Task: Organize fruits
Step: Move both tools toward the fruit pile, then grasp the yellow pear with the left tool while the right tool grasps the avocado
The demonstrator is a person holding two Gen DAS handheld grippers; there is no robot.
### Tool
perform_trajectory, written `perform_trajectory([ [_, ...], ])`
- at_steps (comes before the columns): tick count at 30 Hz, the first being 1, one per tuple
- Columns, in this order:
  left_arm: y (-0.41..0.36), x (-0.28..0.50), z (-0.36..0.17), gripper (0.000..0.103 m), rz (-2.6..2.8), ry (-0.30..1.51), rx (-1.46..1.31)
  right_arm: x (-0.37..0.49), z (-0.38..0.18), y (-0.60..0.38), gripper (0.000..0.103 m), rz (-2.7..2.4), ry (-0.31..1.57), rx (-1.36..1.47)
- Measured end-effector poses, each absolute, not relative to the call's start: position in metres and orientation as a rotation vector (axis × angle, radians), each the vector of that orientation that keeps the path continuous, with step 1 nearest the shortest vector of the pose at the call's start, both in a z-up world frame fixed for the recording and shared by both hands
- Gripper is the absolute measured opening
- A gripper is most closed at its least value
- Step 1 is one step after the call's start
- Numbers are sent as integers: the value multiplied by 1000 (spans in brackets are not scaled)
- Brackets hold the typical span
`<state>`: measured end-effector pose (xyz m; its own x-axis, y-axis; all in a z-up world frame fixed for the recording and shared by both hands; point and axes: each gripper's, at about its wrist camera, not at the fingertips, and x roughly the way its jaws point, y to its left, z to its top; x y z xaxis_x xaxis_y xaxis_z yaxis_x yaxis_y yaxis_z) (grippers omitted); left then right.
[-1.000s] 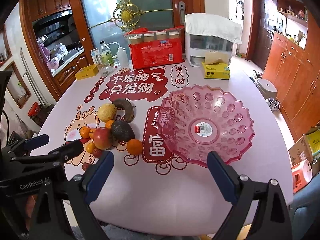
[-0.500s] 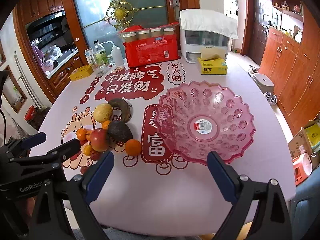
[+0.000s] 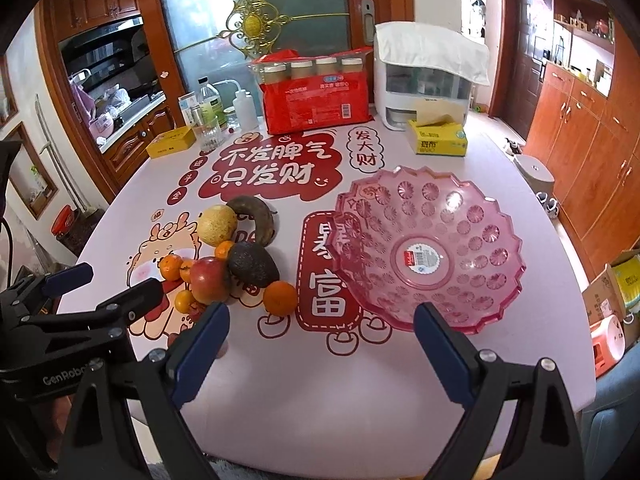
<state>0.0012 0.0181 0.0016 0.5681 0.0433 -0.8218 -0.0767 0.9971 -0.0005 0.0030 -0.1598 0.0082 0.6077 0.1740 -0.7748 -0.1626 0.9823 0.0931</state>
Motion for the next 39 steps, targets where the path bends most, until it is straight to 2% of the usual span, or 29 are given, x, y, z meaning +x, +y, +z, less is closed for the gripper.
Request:
perform_trajectory([
  [26,68,18,-15,98,154,1000,-97,26,-5,-117,93,304,909,-37],
  [39,96,65,-30,98,165,1035,-68,64,-34,-98,83,334,972,-68],
])
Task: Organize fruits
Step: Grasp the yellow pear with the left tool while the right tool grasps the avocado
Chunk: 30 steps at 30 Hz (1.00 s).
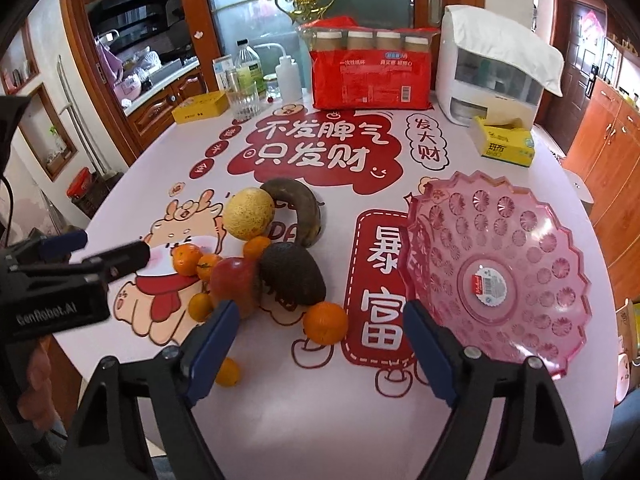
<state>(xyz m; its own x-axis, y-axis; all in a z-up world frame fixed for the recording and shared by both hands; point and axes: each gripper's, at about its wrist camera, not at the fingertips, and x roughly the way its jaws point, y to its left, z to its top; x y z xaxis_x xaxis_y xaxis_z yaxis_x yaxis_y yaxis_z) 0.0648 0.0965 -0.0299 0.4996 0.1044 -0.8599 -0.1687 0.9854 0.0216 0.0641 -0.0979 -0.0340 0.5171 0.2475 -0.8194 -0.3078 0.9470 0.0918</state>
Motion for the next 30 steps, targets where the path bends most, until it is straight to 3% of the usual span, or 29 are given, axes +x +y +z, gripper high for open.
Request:
perform_trajectory([
  [11,129,146,-69,98,146,1129,-74,113,-81,-69,78,465,1044,-143],
  [18,122,194,-106,98,51,1245,-121,142,-115,-57,66,480,1110,-182],
  [30,115,231,-151,98,-13,1376,-220,150,-139,-38,66,618,1157,-268],
])
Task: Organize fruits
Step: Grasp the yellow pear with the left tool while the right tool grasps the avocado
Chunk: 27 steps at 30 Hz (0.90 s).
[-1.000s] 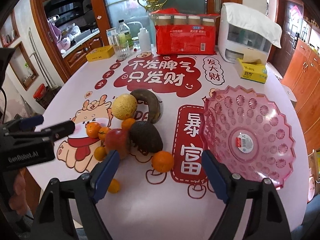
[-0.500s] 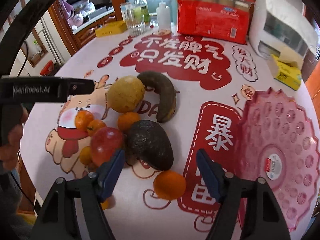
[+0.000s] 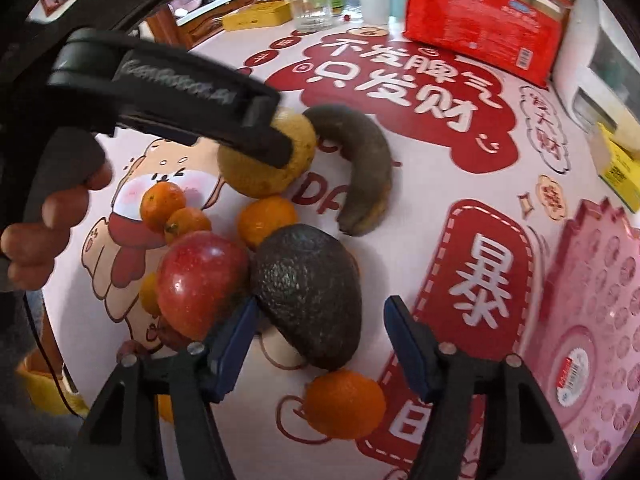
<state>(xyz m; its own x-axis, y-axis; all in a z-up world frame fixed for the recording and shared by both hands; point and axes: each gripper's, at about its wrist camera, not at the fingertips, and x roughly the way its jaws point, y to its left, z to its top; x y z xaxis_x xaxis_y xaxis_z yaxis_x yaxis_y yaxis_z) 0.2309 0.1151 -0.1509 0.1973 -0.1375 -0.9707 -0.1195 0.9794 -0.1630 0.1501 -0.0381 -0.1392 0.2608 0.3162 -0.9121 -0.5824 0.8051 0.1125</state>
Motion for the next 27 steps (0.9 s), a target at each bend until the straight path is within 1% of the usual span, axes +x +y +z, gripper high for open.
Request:
perform_trajectory([
  [3,111,237,-160,97,-24,1397,-222,155,-144,-32,66,631,1167,-257],
  [5,109,240,-165,93,-30,1409,-219,160,-148,-29,66,629,1179,-255],
  [6,108,242,-169,89,-37,1421,-221,162,-149,-29,65,627,1183,-248],
  [7,107,243,-173,82,-40,1428,-224,165,-151,-28,61,629,1195,-244],
  [8,108,244,-176,80,-45,1436,-232,166,-153,-27,57,640,1210,-236],
  [9,108,245,-178,74,-63,1442,-257,167,-154,-27,57,640,1213,-235],
  [10,108,245,-180,65,-90,1440,-296,167,-154,-27,57,642,1212,-237],
  [11,108,245,-180,62,-107,1436,-311,167,-153,-26,57,643,1210,-238],
  [15,101,243,-178,62,-95,1413,-267,166,-150,-29,56,631,1217,-202],
  [19,107,237,-170,61,-93,1393,-284,168,-147,-34,56,614,1211,-166],
  [27,103,214,-115,61,-80,1286,-243,157,-124,-52,56,593,1154,-77],
])
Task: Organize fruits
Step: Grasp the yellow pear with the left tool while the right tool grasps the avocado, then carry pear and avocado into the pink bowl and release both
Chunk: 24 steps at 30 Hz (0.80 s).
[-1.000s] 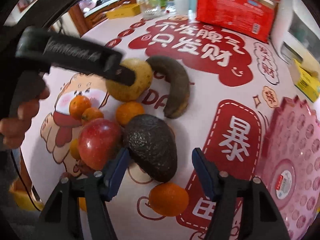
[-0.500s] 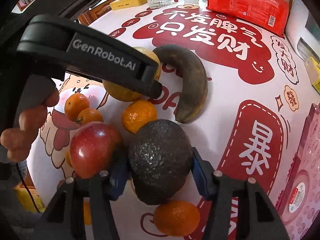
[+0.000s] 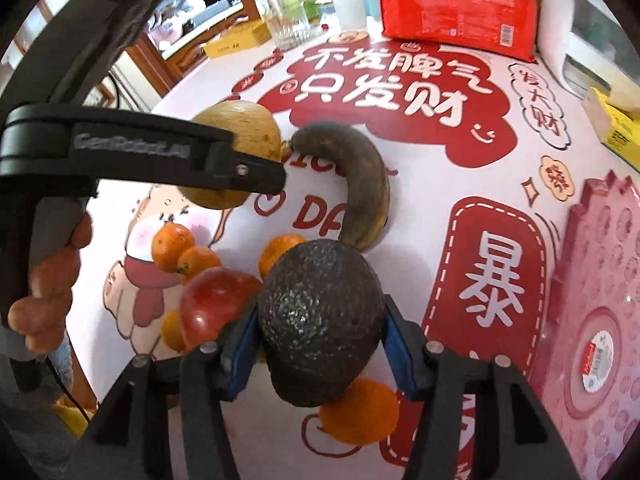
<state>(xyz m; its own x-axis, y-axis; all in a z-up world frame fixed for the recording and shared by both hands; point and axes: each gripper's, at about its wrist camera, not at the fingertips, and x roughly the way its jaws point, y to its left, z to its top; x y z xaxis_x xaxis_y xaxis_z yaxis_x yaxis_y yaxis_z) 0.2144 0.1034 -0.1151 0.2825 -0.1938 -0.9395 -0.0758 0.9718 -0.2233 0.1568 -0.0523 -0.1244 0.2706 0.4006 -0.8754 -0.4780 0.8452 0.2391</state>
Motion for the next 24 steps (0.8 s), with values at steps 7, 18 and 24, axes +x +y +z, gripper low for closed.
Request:
perform_trajectory([
  [7,74,182,-62,61,-103,1199,-186,143,-89,-78,56,590,1081,38],
  [18,-36,165,-19,61,-239,1139,-47,122,-51,-187,56,375,973,137],
  [24,-102,176,-37,62,-312,1172,43,127,-63,-257,56,140,975,130],
])
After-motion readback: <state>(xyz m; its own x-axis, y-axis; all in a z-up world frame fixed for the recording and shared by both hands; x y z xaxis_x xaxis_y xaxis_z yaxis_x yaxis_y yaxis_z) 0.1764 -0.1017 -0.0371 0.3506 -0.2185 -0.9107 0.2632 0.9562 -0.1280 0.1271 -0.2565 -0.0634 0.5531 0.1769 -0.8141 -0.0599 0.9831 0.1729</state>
